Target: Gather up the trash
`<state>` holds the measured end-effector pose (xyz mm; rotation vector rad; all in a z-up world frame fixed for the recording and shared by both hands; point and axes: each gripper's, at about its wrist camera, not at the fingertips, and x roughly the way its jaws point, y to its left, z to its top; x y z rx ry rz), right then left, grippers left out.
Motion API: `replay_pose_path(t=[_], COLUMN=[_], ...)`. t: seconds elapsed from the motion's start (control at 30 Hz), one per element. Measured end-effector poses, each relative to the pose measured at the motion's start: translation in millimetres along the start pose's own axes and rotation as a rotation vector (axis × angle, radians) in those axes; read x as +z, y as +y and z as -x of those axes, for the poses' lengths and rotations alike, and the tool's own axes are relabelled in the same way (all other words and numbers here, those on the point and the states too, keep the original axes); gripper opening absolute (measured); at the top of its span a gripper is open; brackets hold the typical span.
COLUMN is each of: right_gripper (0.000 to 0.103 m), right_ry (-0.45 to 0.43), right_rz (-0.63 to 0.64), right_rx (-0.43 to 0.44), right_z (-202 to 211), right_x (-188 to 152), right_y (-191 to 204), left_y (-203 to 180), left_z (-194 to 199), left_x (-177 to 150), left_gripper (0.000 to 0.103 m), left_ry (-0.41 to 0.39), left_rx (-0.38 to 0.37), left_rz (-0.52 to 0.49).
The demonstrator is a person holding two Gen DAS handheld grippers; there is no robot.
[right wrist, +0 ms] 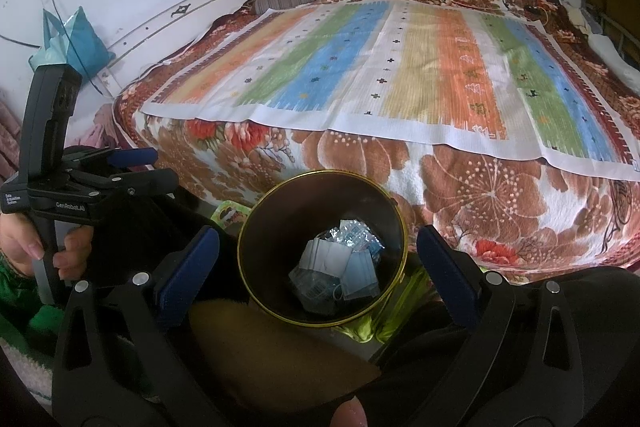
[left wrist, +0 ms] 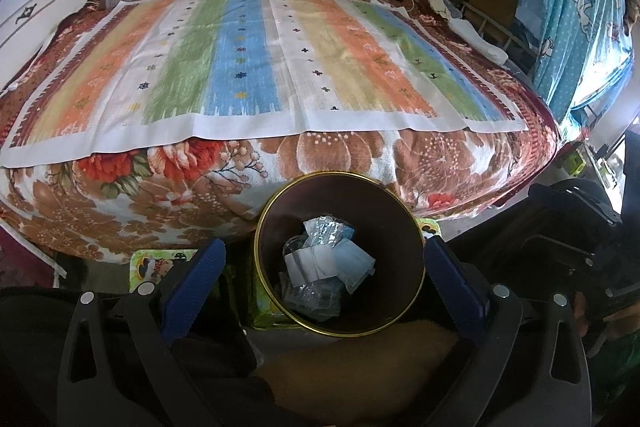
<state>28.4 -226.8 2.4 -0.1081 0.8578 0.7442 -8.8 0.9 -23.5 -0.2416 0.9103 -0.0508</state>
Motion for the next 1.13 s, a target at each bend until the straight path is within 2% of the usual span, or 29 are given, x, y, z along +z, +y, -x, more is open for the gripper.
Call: replay_pose_path(t=[0.93,1.13], right_gripper=[0.094,0.094], right_ry=[0.003,0.004], right_rz=[-0.001,-0.001], right_rx=[0.0,0.001], right_z=[-0.3,0.0], right_x=[0.1,0.1], right_y=[0.3,0.6], left_y=[1.0,8.5], left_z=[0.1,-1.9], left_x=[0.3,-2.9], left_gripper=[0.097,0.097], left_ry=[0.001,0.008], left_rx=[-0.001,0.017], left_rz=[-0.003,0.005])
